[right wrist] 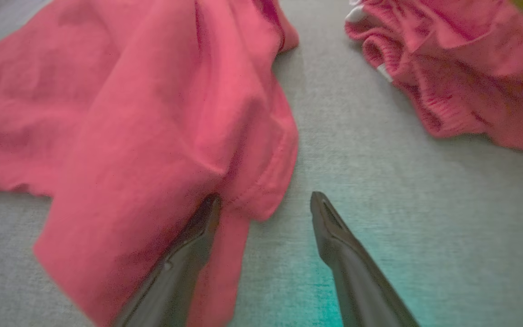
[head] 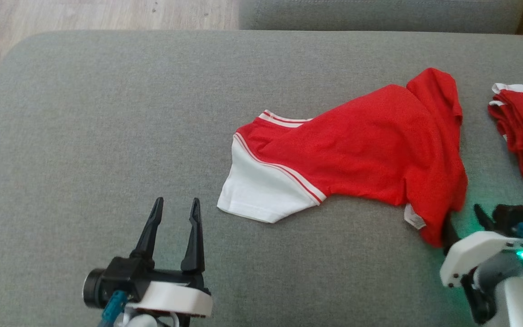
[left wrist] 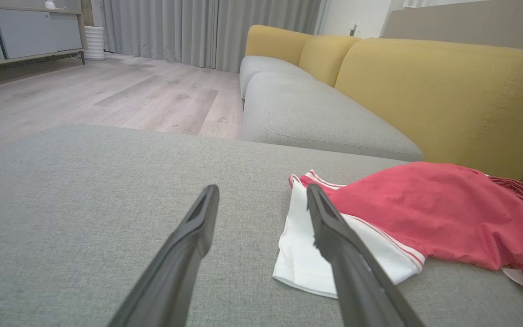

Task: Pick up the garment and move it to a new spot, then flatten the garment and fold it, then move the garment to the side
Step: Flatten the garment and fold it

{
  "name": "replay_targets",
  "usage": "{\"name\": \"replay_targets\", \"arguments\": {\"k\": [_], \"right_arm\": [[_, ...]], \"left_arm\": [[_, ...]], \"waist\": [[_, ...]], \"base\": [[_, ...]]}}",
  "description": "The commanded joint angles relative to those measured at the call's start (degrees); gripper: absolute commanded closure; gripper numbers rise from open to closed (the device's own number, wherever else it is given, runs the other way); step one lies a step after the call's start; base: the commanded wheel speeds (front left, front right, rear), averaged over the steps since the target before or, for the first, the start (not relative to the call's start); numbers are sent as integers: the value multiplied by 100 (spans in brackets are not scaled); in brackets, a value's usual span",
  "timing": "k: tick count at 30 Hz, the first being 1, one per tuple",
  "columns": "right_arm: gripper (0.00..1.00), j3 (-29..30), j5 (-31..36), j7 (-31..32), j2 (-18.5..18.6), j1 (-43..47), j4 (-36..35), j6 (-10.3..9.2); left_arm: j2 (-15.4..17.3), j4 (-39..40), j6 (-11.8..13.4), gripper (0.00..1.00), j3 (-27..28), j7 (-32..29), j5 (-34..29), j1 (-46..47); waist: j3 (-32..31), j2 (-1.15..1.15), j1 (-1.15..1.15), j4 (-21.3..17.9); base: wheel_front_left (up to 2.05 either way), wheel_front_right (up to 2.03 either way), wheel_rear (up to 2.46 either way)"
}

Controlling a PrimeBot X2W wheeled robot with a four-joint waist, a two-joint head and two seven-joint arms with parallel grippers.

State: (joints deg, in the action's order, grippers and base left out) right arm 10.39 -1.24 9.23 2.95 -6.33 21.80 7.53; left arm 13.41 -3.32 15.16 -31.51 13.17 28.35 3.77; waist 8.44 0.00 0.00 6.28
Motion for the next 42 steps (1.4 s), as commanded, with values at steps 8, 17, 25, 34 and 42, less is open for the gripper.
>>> {"name": "replay_targets", "arguments": {"k": [8,17,25,34,42], "right_arm": [[0,-339,-17,9,63,-510,647,-4],[100,-509,-100,-36,83,-759,1181,-4],[100,-220,-7,-132,528,-847,1052,-4],[0,43,177,-73,902,-905,927,-4],[0,49,102,-617,558,-672,258,-4]], "left_arm": [[67,157,41,0,186,48,58,311],[84,163,62,0,209,66,78,318],[85,165,71,0,193,77,86,319],[46,96,28,0,111,84,93,370],[13,-12,11,0,124,100,179,308]], "waist": [[21,0,0,58],[45,0,0,12],[35,0,0,-97],[15,0,0,-96],[-175,0,0,-108]], "base": [[0,0,0],[0,0,0],[0,0,0],[0,0,0],[0,0,0]]}}
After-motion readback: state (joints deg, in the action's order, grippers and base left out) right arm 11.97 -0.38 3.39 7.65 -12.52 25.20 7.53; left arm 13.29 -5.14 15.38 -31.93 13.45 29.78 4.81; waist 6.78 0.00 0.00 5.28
